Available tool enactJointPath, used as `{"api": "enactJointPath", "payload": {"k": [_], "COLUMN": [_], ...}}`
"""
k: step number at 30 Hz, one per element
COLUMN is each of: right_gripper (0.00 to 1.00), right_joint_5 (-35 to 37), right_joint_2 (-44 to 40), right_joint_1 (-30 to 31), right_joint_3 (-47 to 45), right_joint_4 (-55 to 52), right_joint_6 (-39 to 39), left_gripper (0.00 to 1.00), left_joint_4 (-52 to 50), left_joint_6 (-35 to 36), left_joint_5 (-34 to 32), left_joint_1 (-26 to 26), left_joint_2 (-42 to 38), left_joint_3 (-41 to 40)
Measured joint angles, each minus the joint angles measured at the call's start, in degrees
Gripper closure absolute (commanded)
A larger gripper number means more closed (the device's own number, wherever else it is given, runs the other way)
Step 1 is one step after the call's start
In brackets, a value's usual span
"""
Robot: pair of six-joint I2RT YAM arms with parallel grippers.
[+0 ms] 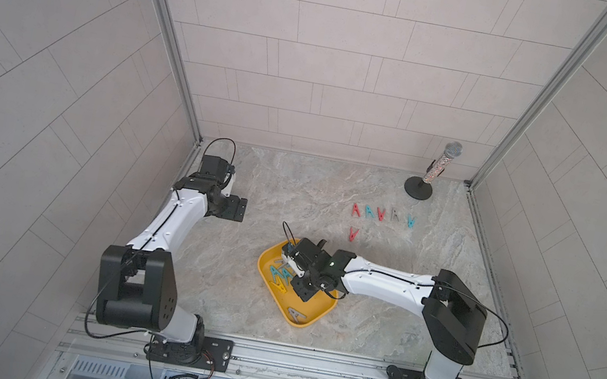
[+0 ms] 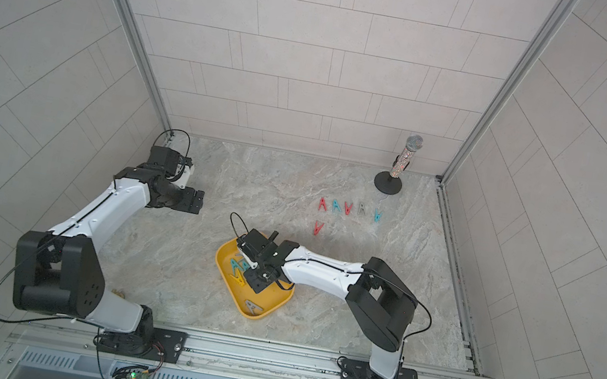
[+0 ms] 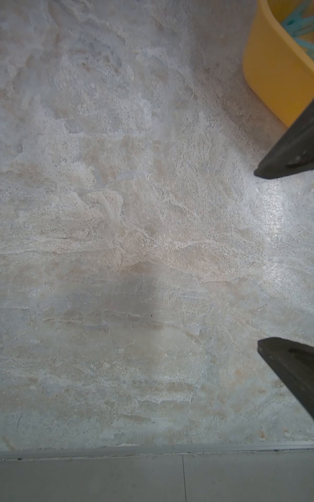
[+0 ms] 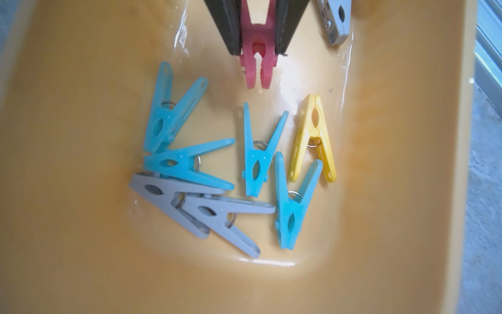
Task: Take the clothespins out of the storage box
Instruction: Pick up the clothespin from the storage box, then place the clothespin at the center of the board.
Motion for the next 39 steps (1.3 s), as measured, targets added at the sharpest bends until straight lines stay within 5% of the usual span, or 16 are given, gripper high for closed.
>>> {"api": "enactJointPath", "payload": {"k": [16, 39], "right_gripper": [0.83, 0.83], "right_joint_5": [1.53, 1.22], "right_joint_2": [-11.91, -17.35], "right_joint_1": [-3.43, -27.61], "right_joint_3": [-3.26, -10.82], "right_joint_4": [3.28, 3.39], "right_joint_6": [2.45, 12.94], "left_gripper": [0.01, 0.01], "left_joint_4": [0.00, -0.02], "left_joint_6": [0.00, 0.00], "left_joint_5": [0.59, 0.61], "left_joint_1": [0.00, 0.00], "left_joint_2": [0.00, 0.00], "left_joint_3": [0.00, 0.00]}}
